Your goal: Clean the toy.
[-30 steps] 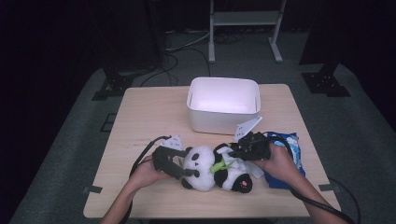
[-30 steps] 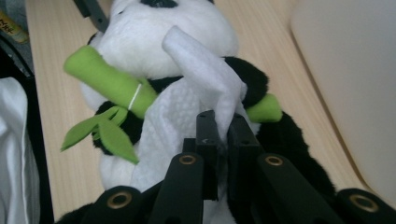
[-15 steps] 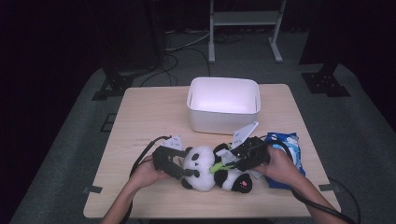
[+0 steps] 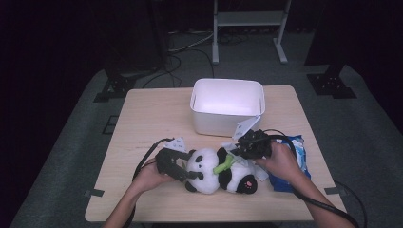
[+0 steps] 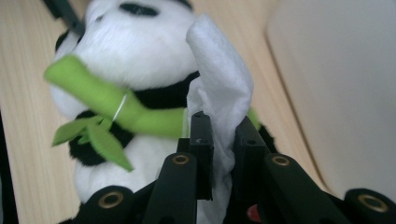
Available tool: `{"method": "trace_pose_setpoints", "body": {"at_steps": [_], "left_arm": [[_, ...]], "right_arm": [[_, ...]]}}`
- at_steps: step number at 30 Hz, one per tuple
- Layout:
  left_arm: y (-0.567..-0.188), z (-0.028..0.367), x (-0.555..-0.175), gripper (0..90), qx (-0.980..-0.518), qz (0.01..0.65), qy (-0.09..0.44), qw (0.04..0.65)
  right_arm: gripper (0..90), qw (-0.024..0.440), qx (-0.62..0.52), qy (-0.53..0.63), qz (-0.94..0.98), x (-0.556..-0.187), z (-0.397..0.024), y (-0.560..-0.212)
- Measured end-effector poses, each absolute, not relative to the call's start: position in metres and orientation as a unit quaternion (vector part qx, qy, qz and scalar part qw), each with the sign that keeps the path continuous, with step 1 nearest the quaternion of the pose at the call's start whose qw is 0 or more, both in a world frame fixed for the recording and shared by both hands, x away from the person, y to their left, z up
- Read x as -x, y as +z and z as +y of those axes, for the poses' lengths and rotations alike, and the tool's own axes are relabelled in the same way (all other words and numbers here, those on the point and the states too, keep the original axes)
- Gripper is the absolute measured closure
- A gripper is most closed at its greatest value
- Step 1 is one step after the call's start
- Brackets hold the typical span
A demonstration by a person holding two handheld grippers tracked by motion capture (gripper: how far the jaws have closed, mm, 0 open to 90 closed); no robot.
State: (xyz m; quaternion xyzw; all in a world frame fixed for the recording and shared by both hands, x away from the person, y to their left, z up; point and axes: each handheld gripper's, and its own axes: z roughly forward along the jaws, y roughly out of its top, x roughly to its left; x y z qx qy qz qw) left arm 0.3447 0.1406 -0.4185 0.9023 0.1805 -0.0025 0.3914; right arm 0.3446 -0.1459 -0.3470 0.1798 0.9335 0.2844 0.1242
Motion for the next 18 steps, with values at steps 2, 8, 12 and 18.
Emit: {"method": "trace_pose_setpoints", "body": {"at_steps": [2, 8, 12, 18], "left_arm": [[-0.418, 0.140, -0.345, 21.3, -0.903, 0.181, -0.002, 0.390], [-0.418, 0.140, -0.344, 21.2, -0.902, 0.183, 0.000, 0.391], [-0.418, 0.140, -0.344, 20.9, -0.903, 0.183, 0.003, 0.389], [-0.418, 0.140, -0.345, 20.9, -0.902, 0.185, 0.000, 0.389]], "right_arm": [[80.1, 0.119, -0.189, 0.304, 0.926, -0.348, -0.151, -0.342], [80.3, 0.118, -0.200, 0.318, 0.919, -0.341, -0.169, -0.334], [80.3, 0.103, -0.214, 0.317, 0.918, -0.335, -0.184, -0.341], [80.2, 0.059, -0.238, 0.319, 0.915, -0.325, -0.200, -0.359]]}}
